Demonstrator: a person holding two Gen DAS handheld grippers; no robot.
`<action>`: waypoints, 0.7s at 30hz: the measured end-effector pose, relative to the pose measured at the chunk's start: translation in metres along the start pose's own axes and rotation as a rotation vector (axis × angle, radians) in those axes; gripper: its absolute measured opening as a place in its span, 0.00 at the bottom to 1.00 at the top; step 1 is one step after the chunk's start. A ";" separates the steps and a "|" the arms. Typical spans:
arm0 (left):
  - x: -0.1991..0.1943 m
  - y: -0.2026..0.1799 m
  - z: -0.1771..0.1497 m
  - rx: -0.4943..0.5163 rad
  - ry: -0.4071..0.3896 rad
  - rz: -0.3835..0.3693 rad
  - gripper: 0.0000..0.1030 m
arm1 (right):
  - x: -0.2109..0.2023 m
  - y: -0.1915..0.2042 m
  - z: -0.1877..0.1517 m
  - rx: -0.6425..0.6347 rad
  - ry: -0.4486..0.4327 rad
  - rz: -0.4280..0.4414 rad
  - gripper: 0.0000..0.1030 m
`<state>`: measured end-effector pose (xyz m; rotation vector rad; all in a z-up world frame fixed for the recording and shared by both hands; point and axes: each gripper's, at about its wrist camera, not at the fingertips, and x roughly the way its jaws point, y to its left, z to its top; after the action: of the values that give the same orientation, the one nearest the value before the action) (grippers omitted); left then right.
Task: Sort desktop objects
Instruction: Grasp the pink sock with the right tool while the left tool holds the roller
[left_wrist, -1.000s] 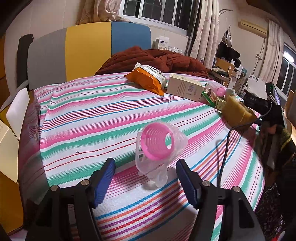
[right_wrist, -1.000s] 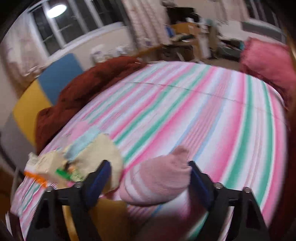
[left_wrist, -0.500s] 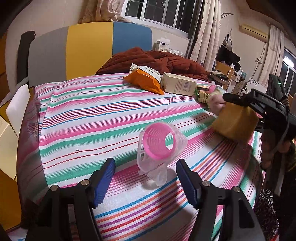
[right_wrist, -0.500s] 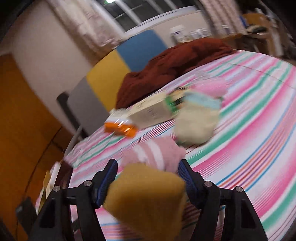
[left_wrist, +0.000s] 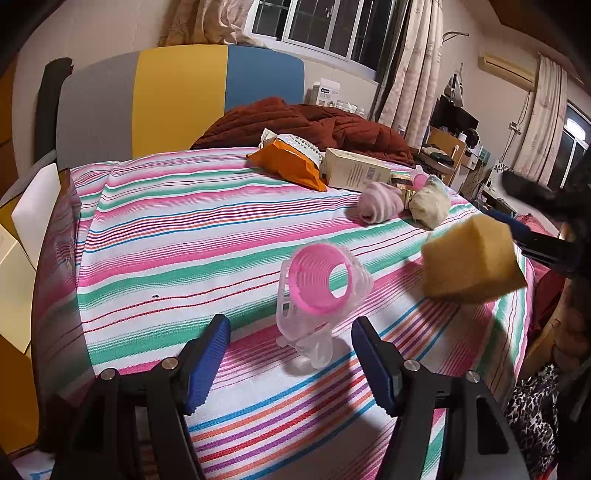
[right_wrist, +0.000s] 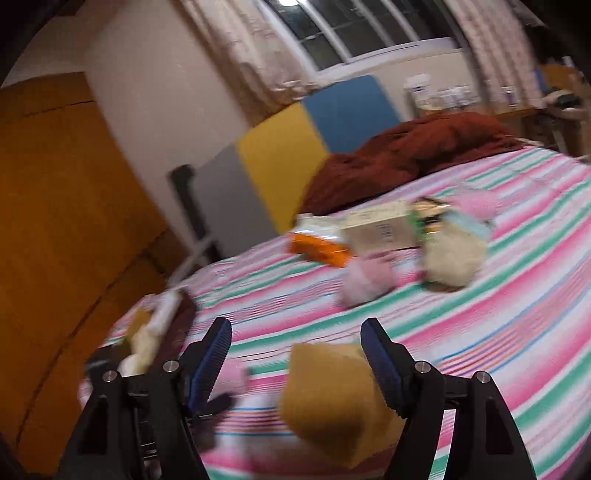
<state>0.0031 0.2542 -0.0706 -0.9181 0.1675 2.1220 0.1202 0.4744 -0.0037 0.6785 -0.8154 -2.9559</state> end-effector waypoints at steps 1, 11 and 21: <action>0.000 0.000 0.000 -0.001 -0.001 -0.001 0.67 | 0.000 0.007 -0.001 -0.006 -0.004 0.027 0.73; -0.001 0.001 0.000 -0.009 -0.006 -0.007 0.67 | 0.008 0.033 -0.016 0.005 0.038 0.207 0.80; -0.001 0.002 0.000 -0.020 -0.008 -0.015 0.67 | 0.030 0.027 0.013 -0.147 0.124 -0.102 0.91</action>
<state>0.0022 0.2520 -0.0699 -0.9195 0.1354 2.1166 0.0848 0.4538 0.0069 0.9078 -0.5655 -2.9865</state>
